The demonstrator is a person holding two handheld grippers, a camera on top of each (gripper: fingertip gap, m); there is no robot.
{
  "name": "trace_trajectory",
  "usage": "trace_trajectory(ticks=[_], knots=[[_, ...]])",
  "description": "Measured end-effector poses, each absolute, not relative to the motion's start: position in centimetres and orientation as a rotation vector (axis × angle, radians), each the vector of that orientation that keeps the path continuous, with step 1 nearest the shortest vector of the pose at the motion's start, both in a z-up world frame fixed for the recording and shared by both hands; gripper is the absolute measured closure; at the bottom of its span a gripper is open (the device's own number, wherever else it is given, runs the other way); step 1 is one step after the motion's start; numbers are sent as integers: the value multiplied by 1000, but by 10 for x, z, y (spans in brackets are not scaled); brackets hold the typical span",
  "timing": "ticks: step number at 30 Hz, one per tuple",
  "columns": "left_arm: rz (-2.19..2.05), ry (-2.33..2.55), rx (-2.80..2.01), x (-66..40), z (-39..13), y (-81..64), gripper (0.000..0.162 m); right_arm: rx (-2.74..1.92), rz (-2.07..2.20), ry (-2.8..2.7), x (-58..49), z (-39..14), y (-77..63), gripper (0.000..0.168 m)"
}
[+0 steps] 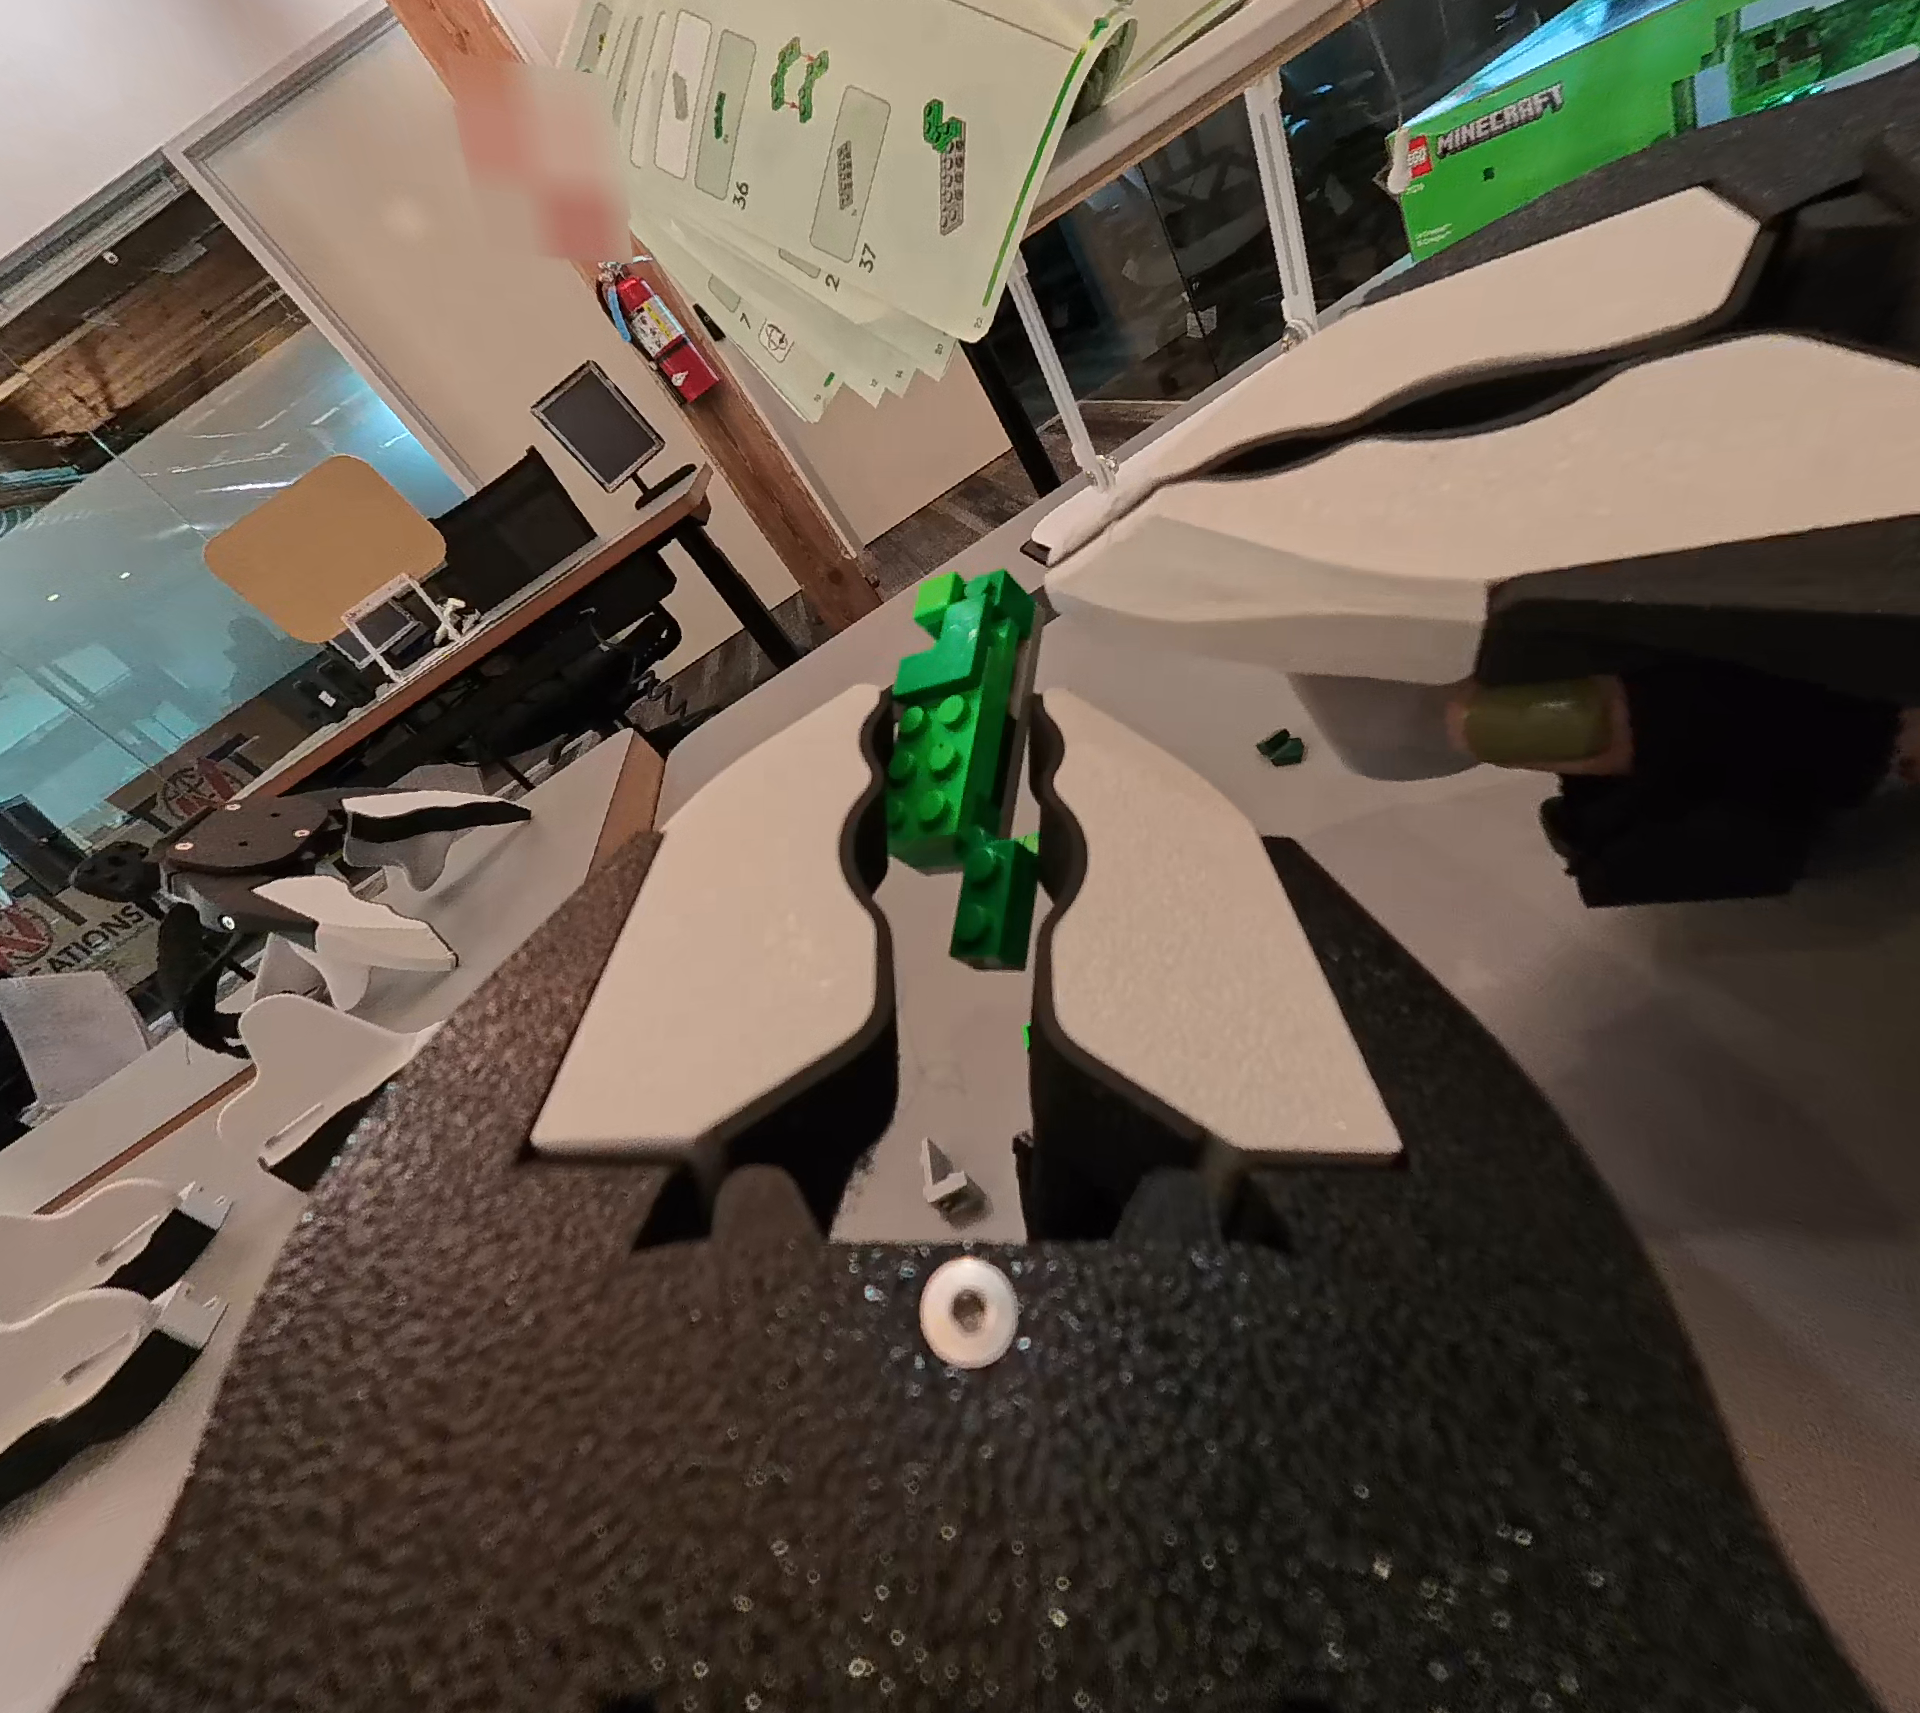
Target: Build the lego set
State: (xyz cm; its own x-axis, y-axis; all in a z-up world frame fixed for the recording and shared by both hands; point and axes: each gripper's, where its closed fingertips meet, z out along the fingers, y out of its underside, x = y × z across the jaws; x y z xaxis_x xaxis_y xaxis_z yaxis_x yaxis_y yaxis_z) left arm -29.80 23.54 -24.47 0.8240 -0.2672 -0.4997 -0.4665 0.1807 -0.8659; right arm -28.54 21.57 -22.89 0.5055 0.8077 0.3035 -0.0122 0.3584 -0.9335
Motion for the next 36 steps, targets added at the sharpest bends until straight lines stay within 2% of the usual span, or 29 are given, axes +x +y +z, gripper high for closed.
trace_trajectory(ticks=[29,36], knots=[[152,653,-1409,-295,-246,236,138,-1085,634,-892,-284,-228,217,168],[156,653,-1409,-295,-246,236,138,-1145,656,-712,-261,-220,237,168]])
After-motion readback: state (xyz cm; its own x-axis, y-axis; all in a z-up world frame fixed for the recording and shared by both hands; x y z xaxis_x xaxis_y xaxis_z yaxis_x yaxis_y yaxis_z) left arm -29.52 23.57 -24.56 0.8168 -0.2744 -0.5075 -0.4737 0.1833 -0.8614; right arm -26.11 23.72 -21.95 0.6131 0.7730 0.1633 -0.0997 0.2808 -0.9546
